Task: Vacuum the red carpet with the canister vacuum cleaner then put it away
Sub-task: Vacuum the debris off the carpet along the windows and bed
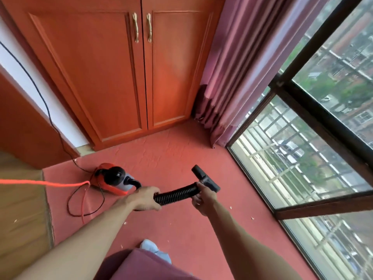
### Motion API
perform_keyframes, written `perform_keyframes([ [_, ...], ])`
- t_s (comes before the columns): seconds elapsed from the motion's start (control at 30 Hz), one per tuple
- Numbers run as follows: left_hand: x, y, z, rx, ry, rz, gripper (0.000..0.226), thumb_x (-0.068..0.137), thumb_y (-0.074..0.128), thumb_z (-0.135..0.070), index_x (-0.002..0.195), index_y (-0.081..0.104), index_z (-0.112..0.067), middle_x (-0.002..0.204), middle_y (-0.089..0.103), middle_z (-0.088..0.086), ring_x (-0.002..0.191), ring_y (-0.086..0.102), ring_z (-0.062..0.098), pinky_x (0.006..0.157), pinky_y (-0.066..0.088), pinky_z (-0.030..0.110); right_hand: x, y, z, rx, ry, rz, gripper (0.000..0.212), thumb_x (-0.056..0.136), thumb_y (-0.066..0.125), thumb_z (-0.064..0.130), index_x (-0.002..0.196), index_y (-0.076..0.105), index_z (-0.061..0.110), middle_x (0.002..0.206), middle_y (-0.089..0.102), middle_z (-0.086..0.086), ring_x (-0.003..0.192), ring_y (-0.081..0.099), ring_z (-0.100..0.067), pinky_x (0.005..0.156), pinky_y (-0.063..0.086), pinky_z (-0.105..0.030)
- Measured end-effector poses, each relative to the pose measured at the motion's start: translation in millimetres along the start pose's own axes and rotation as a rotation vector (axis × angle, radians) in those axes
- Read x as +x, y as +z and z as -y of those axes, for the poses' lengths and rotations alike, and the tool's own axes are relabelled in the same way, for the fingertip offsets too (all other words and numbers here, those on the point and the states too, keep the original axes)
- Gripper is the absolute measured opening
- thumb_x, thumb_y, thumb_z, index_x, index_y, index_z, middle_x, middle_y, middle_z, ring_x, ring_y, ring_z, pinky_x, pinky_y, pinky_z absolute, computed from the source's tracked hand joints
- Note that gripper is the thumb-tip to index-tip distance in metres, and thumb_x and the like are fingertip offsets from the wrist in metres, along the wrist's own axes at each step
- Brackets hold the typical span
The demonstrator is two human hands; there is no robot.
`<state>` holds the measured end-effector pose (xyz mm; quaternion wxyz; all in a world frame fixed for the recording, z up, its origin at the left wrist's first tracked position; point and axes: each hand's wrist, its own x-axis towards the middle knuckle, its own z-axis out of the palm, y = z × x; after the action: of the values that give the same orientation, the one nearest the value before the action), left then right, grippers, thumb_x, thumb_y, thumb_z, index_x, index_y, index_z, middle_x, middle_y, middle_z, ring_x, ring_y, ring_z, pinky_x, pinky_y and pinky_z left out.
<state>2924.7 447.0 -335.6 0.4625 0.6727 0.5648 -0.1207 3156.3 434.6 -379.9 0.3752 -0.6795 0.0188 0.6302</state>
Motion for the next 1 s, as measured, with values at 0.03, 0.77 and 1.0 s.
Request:
perform_keyframes([
  [0.03,-4.1,0.2,-2.5,0.012,0.009,-0.02,0.037,0.075,0.077,-0.036,0.107,0.063,-0.022,0.082,0.061,-0.006,0.084,0.063,0.019,0.068,0.048,0.028,-4.7,-2.0,0.4,0.017,0.0,0.02,0.032,0.095,0.059,0.021,0.07,0.041,0.014,0.035,0.033,0.003,0.025,0.028,-0.007,0.032,0.026,-0.016],
  [0.77,-17.8,1.7,33.8,0.201,0.099,0.039,0.037,0.068,0.079,-0.054,0.081,0.056,-0.027,0.077,0.057,-0.008,0.082,0.061,0.018,0.069,0.045,0.03,-42.9,2.5,-39.3,0.02,0.02,0.108,0.013,0.097,0.057,0.016,0.095,0.045,0.012,0.057,0.026,0.0,0.037,0.028,-0.009,0.04,0.028,-0.02],
  [1.0,19.7,-77.2,54.5,0.266,0.197,0.134,0.045,0.059,0.078,-0.064,0.074,0.06,-0.026,0.075,0.063,-0.009,0.073,0.059,0.013,0.064,0.041,0.028,-32.7,55.4,-30.3,0.151,0.048,0.001,0.012,0.096,0.058,0.016,0.097,0.046,0.012,0.062,0.026,-0.002,0.036,0.03,-0.01,0.038,0.032,-0.02],
])
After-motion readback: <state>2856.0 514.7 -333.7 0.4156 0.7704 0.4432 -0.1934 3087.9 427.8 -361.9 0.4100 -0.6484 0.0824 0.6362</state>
